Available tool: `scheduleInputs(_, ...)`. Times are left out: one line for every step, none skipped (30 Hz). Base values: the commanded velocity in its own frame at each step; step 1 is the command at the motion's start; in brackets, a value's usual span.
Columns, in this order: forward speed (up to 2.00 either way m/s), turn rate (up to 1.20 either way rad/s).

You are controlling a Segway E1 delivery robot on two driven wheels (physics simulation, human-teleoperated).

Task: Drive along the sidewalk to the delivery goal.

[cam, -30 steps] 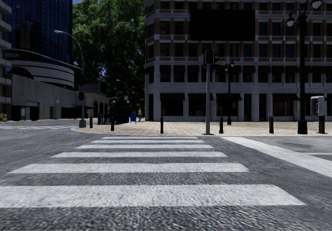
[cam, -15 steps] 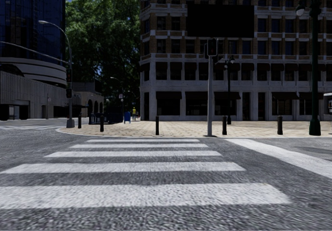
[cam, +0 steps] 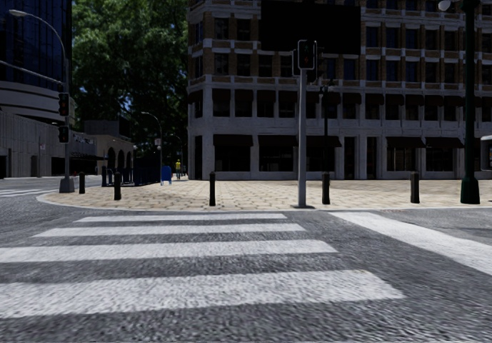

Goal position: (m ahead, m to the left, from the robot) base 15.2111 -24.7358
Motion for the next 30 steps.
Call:
scheduleInputs(2.00,-0.26)
scheduleInputs(2.00,-0.26)
scheduleInputs(2.00,-0.26)
scheduleInputs(2.00,-0.26)
scheduleInputs(2.00,-0.26)
scheduleInputs(2.00,-0.26)
scheduleInputs(2.00,-0.21)
scheduleInputs(2.00,-0.01)
scheduleInputs(2.00,0.00)
scheduleInputs(2.00,0.00)
scheduleInputs(2.00,0.00)
scheduleInputs(2.00,0.00)
scheduleInputs(2.00,0.00)
scheduleInputs(2.00,0.00)
scheduleInputs(2.00,0.00)
scheduleInputs(2.00,0.00)
scheduleInputs(2.00,0.00)
scheduleInputs(2.00,0.00)
scheduleInputs(2.00,0.00)
scheduleInputs(2.00,0.00)
scheduleInputs(2.00,0.00)
scheduleInputs(2.00,0.00)
scheduleInputs(2.00,0.00)
scheduleInputs(2.00,0.00)
scheduleInputs(2.00,0.00)
scheduleInputs(2.00,0.00)
scheduleInputs(2.00,0.00)
scheduleInputs(2.00,0.00)
scheduleInputs(2.00,0.00)
scheduleInputs(2.00,0.00)
